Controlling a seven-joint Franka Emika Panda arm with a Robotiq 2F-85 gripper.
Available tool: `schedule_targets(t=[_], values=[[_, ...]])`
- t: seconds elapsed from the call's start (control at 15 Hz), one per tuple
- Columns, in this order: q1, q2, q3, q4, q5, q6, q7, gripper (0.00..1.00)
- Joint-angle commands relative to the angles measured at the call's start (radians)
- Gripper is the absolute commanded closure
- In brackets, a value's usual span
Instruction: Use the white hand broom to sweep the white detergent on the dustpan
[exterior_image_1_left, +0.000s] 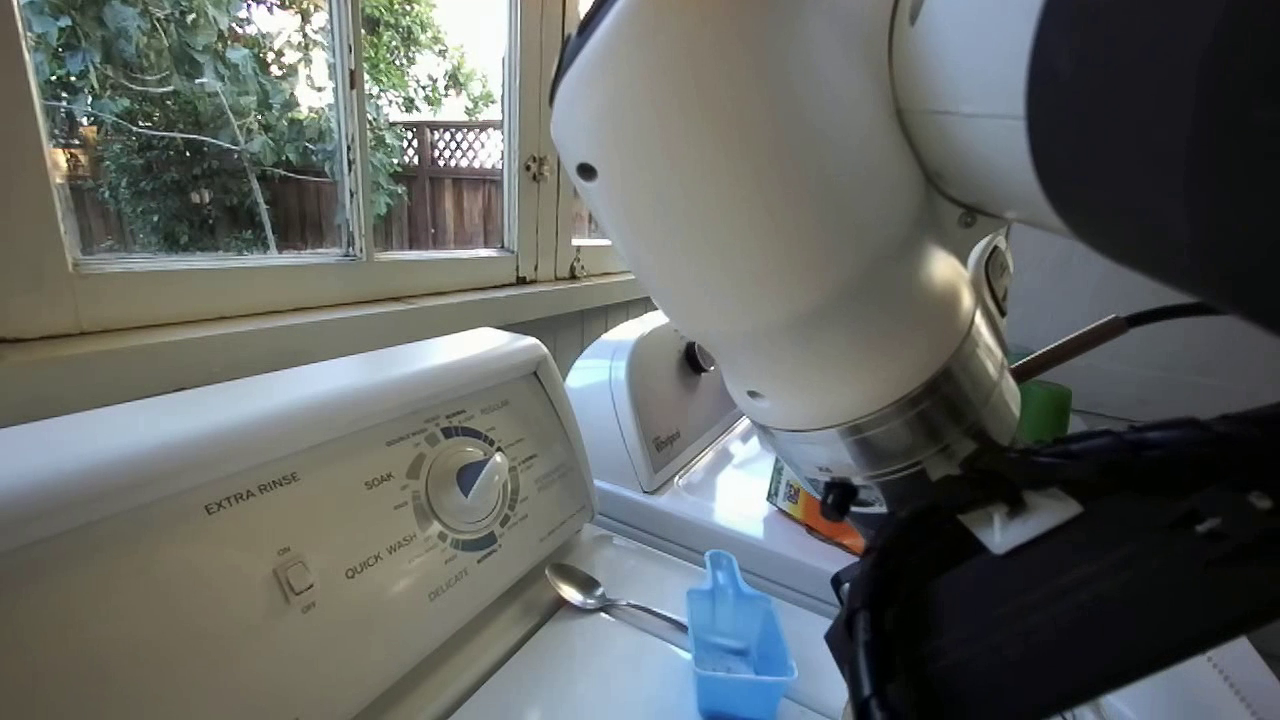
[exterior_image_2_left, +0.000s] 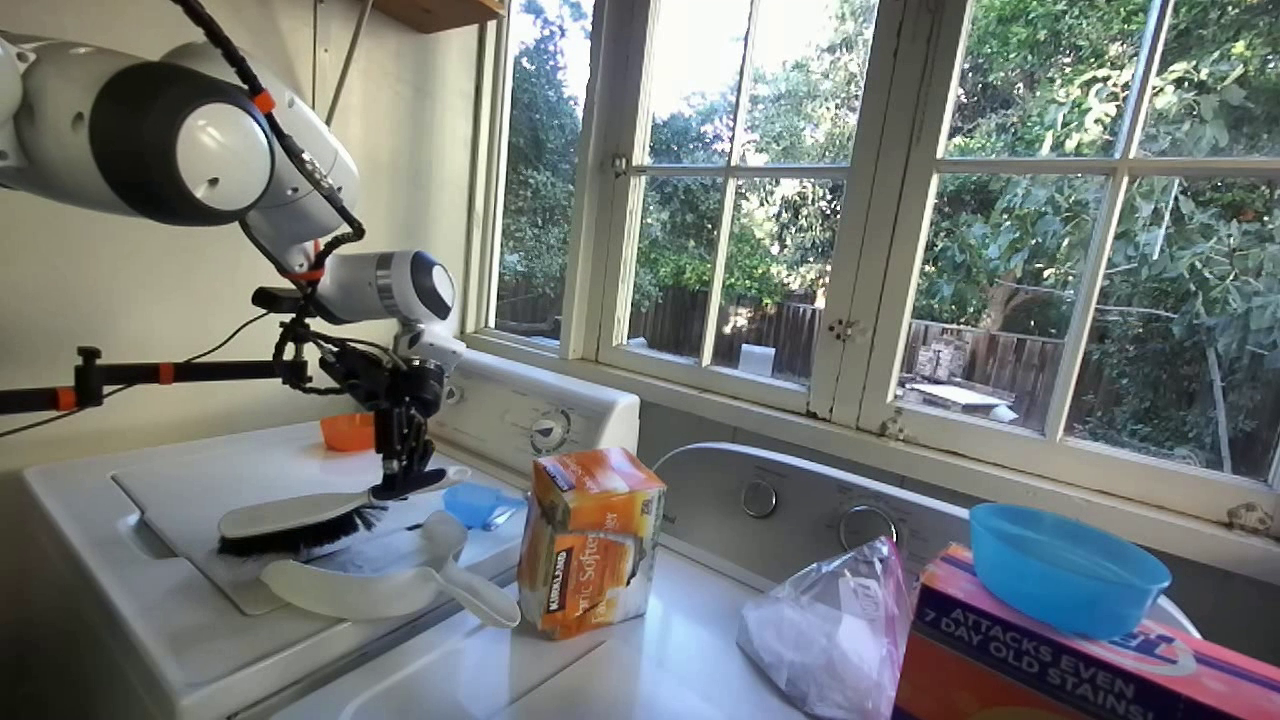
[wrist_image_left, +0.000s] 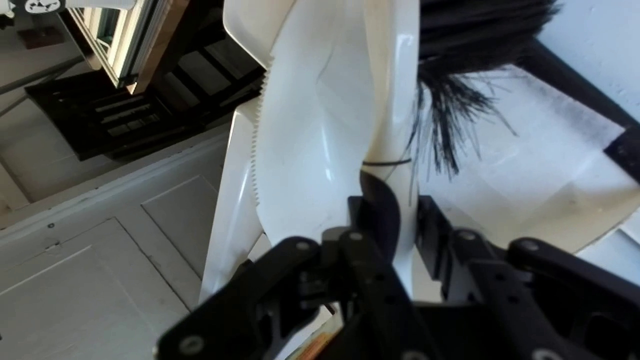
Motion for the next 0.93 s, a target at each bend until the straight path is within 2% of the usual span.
schedule_targets(t=[0.0, 0.2, 0.33, 0.87], values=[[0.021, 0.025, -0.014, 0.049, 0.011, -0.046, 0.074, 0.93], [0.019, 0.024, -0.009, 0.056, 0.019, -0.052, 0.091, 0.93], [0.01, -0.004, 0.011, 0.041, 0.031, -0.024, 0.052, 0.93], [0.0, -0.103, 0.025, 0.013, 0.065, -0.091, 0.022, 0.93]])
